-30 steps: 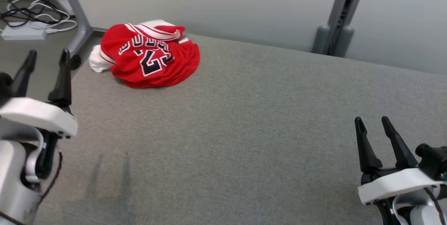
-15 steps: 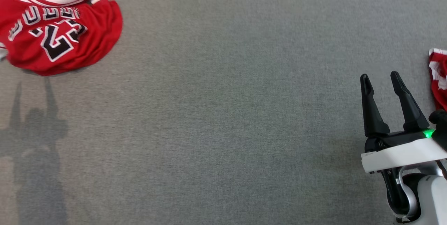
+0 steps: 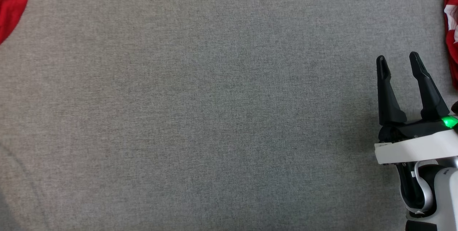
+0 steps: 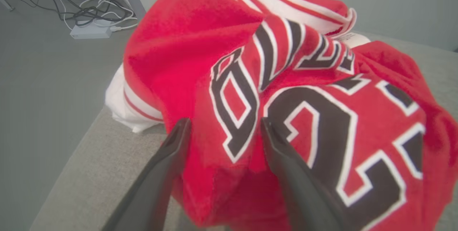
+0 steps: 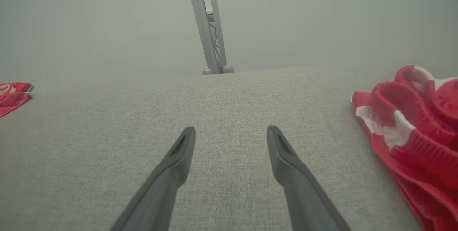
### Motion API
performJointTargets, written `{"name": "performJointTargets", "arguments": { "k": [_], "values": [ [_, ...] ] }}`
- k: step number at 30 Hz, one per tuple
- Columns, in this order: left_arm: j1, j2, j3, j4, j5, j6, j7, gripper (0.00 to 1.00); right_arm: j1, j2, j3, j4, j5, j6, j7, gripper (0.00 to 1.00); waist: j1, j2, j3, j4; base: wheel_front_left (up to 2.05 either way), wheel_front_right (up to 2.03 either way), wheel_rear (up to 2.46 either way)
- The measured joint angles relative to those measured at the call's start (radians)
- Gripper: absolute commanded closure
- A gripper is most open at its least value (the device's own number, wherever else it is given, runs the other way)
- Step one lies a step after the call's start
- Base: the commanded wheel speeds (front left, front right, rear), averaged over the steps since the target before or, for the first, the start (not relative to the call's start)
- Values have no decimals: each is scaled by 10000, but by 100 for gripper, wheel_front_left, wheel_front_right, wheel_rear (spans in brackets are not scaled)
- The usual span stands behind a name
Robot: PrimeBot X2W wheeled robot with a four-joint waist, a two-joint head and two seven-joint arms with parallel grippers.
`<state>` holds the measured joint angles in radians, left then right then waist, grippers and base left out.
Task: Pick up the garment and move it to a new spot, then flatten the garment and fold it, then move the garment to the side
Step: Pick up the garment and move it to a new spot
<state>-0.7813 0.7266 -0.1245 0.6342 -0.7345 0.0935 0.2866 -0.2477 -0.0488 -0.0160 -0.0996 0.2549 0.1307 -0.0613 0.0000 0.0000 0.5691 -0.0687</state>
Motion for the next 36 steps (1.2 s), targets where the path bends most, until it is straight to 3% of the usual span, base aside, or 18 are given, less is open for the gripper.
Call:
{"name": "performJointTargets", "arguments": {
  "k": [3, 4, 5, 7, 14, 24, 30, 36],
  "values": [
    [-58, -19, 52, 232, -8, 58, -247, 0, -34, 2, -17, -2, -31, 0, -4, 0, 0, 0, 291, -127, 0, 0, 0],
    [-64, -42, 52, 297, -8, 56, -328, 20, -63, 2, -15, -2, -42, 0, -6, 0, 0, 0, 345, -154, 0, 0, 0],
    [-66, -73, 46, 343, 0, 46, -445, 56, -88, 2, -12, 6, -50, 0, -6, 0, 0, 0, 368, -168, 0, 0, 0],
    [-77, -130, -12, 430, 111, 42, -803, 100, -96, 4, -2, 33, -50, 0, -8, 0, 0, 0, 327, -154, 0, 0, 0],
    [-466, -159, -286, 790, 504, -414, -1900, 100, -109, 2, 94, 261, -17, 0, -98, 0, 0, 0, -100, -116, 0, 0, 0],
    [-1331, -696, -1041, 773, 803, -1292, -2316, 100, 121, 6, 161, 807, 180, 0, -320, 0, 0, 0, -1319, -97, 0, 0, 0],
    [-1228, -1423, -2015, -71, 1099, -1774, -2242, 100, 568, 6, 196, 1197, 372, 0, -382, 0, 0, 0, -2458, -147, 0, 0, 0],
    [-647, -2399, -3078, -940, 1231, -1933, -1825, 100, 916, 2, 178, 1379, 487, 0, -435, 0, 0, 0, -3308, -290, 0, 0, 0]
  ]
}}
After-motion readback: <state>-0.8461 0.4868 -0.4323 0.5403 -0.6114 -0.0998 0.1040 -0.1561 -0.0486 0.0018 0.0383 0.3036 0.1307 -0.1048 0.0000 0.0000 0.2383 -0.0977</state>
